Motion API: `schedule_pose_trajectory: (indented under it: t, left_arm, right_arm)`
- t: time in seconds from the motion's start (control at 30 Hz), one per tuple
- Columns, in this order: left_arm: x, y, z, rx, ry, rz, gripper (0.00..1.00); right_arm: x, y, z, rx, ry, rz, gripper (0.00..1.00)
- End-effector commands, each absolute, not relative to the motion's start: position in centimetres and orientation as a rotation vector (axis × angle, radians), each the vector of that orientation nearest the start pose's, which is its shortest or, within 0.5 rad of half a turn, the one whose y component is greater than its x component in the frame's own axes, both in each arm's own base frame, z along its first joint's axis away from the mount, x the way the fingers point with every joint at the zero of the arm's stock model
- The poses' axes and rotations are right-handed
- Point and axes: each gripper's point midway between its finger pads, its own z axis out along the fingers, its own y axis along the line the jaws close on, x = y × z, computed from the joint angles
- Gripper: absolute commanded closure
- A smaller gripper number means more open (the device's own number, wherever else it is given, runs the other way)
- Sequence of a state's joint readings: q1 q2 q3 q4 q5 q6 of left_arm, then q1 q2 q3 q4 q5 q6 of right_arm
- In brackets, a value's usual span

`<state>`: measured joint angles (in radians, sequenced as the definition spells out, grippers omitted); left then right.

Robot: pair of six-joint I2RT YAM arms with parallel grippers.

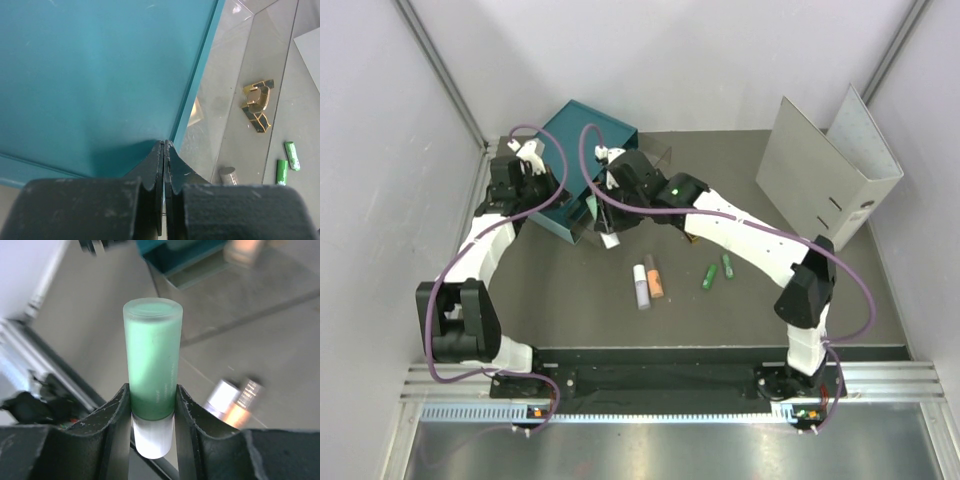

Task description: Organize the makeup

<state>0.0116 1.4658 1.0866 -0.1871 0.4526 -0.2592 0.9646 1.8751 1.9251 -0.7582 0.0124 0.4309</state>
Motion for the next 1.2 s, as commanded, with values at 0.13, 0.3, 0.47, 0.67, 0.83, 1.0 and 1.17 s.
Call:
schedule_pose_trajectory:
  t: [0.13,0.3,0.47,0.67,0.83,1.0,1.17]
  left_arm:
    - [36.9,-8.6,13.8,-0.067,2.348,-0.666,1.0]
    - [36.8,-8.7,14.0,-0.078,2.337,-0.674,1.0]
    - [36.7,-8.7,14.1,-0.079,2.335,-0.67,1.0]
    - [36.4,-8.6,14.1,-0.084,2.338,-0.66,1.0]
    - [36.4,-8.5,14.2,-0.083,2.334,-0.654,1.0]
    - [36.4,-8.4,14.6,-0.077,2.328,-0.643,1.0]
    - [36.2,-8.4,14.4,-0.075,2.332,-0.642,1.0]
  right_arm:
    - [33.6,45.4,28.5,-0.265,2.195,1.209,1.0]
    - [37.5,45.1,28.5,-0.124,2.15,1.318,1.0]
    - [39.8,45.0,26.8,0.003,2.176,1.353,1.0]
    - [42.0,44.6,23.5,0.135,2.222,1.338,0.98]
    - [43.9,43.7,21.2,0.276,2.248,1.301,0.97]
    - [45.9,41.5,20.8,0.385,2.235,1.197,0.87]
    - [47.8,40.8,20.8,0.412,2.236,1.165,0.69]
